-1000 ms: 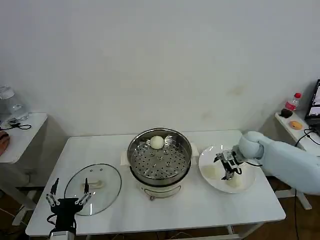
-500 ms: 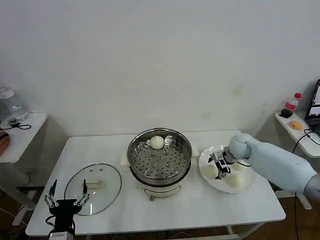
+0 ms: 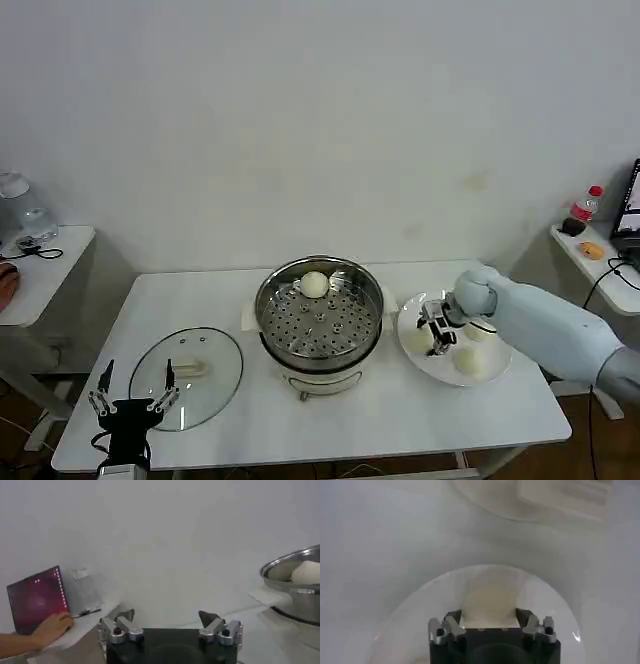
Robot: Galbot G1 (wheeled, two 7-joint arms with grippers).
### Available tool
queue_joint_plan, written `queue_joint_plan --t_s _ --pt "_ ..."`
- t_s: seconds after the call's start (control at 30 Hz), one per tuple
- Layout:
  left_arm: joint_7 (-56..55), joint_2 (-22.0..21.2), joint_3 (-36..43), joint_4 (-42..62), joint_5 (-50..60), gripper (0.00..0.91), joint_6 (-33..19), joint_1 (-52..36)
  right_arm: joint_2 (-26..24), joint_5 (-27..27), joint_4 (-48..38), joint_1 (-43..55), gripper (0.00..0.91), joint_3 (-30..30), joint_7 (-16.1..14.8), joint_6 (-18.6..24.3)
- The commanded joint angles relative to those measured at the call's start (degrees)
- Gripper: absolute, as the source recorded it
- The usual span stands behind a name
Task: Take steamed baozi put them in steamer then cover it.
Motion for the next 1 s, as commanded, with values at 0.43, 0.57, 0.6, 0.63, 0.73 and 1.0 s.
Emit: queue_joint_plan --t_s 0.43,0.57,0.6,0.63,0.73,1.0 --pt "0.0 1.0 0.5 0.4 -0.2 0.907 0.1 -1.1 -3.0 13.4 8.0 33.3 0.705 -12.5 -1.9 -3.5" --pt "0.1 1.1 0.8 0.3 -0.2 0.907 0.2 -1.6 0.2 17.9 11.6 39.4 0.705 -15.1 -1.6 -6.8" --pt "0.1 1.1 0.8 0.3 -0.2 0.907 0.2 -1.7 1.1 19.5 12.3 40.4 0.705 -15.9 -1.4 -7.6" --pt "0.1 1.1 0.9 0.3 -0.2 0.907 0.3 -1.8 2.2 20.8 13.0 41.1 0.705 -16.4 -1.1 -8.3" --pt "0.2 1.3 0.9 0.2 -0.3 0.907 0.3 -2.1 6.3 25.2 14.6 41.2 0.715 -17.5 0.1 -10.9" --pt "0.2 1.6 0.1 0.3 -1.0 0.907 1.2 -3.7 20.3 32.7 11.1 34.5 0.715 -17.3 4.0 -17.3"
